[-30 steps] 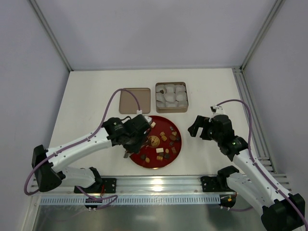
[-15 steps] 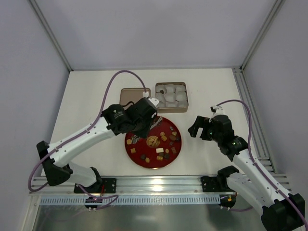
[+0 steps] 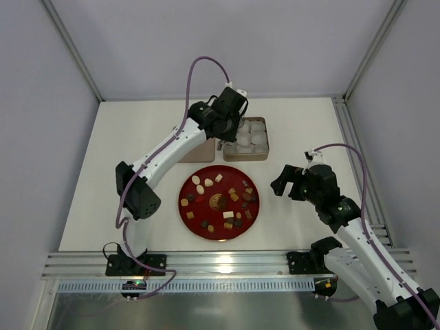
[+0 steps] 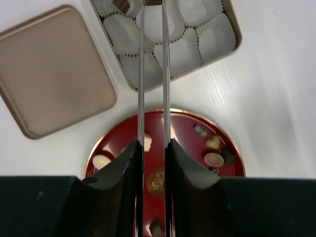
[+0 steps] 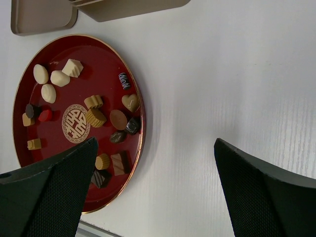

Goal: Pack the chocolate

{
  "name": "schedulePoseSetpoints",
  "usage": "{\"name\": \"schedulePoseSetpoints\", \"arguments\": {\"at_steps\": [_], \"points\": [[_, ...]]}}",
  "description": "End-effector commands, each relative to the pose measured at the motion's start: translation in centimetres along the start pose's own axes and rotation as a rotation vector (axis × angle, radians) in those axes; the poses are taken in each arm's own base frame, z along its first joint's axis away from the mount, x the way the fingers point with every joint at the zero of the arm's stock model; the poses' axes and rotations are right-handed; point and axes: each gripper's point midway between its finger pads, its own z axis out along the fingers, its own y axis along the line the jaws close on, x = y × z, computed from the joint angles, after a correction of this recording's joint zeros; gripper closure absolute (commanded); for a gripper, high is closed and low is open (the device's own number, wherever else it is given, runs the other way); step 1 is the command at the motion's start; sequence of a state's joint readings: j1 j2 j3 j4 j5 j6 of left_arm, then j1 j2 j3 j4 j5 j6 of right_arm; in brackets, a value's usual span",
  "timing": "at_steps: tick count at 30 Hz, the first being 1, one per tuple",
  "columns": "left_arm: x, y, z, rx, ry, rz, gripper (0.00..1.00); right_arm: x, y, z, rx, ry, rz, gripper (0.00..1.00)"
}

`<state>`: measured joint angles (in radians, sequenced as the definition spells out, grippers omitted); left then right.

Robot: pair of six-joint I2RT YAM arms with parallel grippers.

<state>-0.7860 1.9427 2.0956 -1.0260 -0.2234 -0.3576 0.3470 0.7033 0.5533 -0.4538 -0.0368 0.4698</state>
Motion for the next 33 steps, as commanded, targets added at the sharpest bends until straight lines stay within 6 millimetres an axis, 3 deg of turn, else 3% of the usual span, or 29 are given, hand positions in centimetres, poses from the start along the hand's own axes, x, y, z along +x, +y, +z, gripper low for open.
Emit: {"name": "schedulePoseSetpoints", "arguments": {"at_steps": [1,5,6,10,13,24,33], "points": [[-3.6,-0.2,2.0,0.026,-0.100,0.012,0.77,-1.8,0.7,-1.2,-0.008,-0.050,-0.016,0.00],[-4.0,0.4,6.0,0.024,-0.092,-0.013,0.75,-1.8,0.6,-1.5,-0.004,-0.051,-0.018,0.00],[-4.4,0.3,5.8,0.026,-0.102,-0.015,0.75,-1.8,0.6,-1.5,-0.002,-0.052,-0.017,0.00],[-3.5,0.9,9.0,0.006,-0.066,-0.009,0.75,-1.6,0.6,-1.6,-0.008,-0.052,-0.013,0.00],[-3.4,0.9,10.3,0.022,-0.057,-0.026,0.75,-1.4,0.7,-1.5,-0.015,-0.047,-0.009,0.00],[-2.7,1.5,12.0,0.013,-0.027,-0.032,0.69,-1.4,0.6,-1.6,-0.009,-0.045,-0.011,0.00],[-3.9,1.3,11.0,0.028,-0.060,-0.034,0.56,-1.5,0.6,-1.6,-0.011,-0.045,-0.011,0.00]]}}
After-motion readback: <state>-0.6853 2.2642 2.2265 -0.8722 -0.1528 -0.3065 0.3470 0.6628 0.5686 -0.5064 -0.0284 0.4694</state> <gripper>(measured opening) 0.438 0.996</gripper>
